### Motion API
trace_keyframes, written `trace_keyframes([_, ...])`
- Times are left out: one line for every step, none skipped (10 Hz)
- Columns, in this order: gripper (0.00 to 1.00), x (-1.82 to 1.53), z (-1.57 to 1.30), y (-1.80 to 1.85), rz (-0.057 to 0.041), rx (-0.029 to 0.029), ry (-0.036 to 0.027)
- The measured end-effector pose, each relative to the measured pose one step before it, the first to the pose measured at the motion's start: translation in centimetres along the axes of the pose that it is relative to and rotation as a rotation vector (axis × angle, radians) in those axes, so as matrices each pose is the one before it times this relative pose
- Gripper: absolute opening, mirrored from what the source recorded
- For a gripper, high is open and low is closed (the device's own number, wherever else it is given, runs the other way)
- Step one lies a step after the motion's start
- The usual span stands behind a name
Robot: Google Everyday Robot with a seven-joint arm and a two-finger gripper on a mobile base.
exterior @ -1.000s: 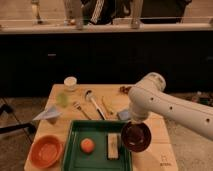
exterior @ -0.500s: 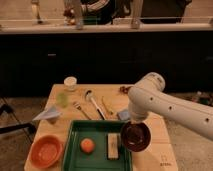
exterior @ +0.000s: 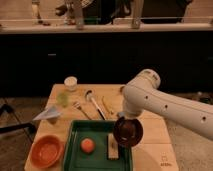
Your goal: Stack bowls on top of each other
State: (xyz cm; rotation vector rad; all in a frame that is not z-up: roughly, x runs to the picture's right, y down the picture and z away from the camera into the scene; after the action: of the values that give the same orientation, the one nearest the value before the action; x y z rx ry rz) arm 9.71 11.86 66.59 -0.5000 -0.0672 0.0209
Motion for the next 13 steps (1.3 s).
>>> trace_keyframes([0.0, -1.226, -0.45, -0.261, 0.00556, 0.00488, -0.0106])
trace_keyframes([0.0, -1.14, -0.201, -0.131, 0.00736, -0.00286, -0.01314])
trace_keyframes([0.0, -1.647, -0.245, -0.2, 0.01062, -0.01247, -0.01975])
trace_keyframes([0.0, -1.137, 0.107, -0.292, 0.00806, -0.00903, -0.01518])
trace_keyframes([0.0, -1.227, 0.09, -0.175, 0.00096, -0.00819, -0.01612])
trace_keyframes([0.0, -1.772, 0.3, -0.099, -0.00747, -0.01299, -0.02166])
trace_keyframes([0.0, -1.646, 0.374, -0.087, -0.01003, -0.01167, -0.02042])
trace_keyframes([0.0, -1.37, 0.412, -0.059, -0.00937, -0.01083, -0.01613])
trace_keyframes([0.0, -1.577, 0.617, -0.065, -0.01065, -0.01378, -0.01563])
trace_keyframes([0.0, -1.488, 0.581, -0.008, -0.01304, -0.01423, -0.00981])
trace_keyframes([0.0, -1.383, 0.566, -0.023, -0.01494, -0.0131, -0.00726])
trace_keyframes([0.0, -0.96, 0.379, -0.04, -0.0118, -0.00913, -0.00632])
trace_keyframes([0.0, -1.188, 0.537, -0.042, -0.01749, -0.01279, -0.00676])
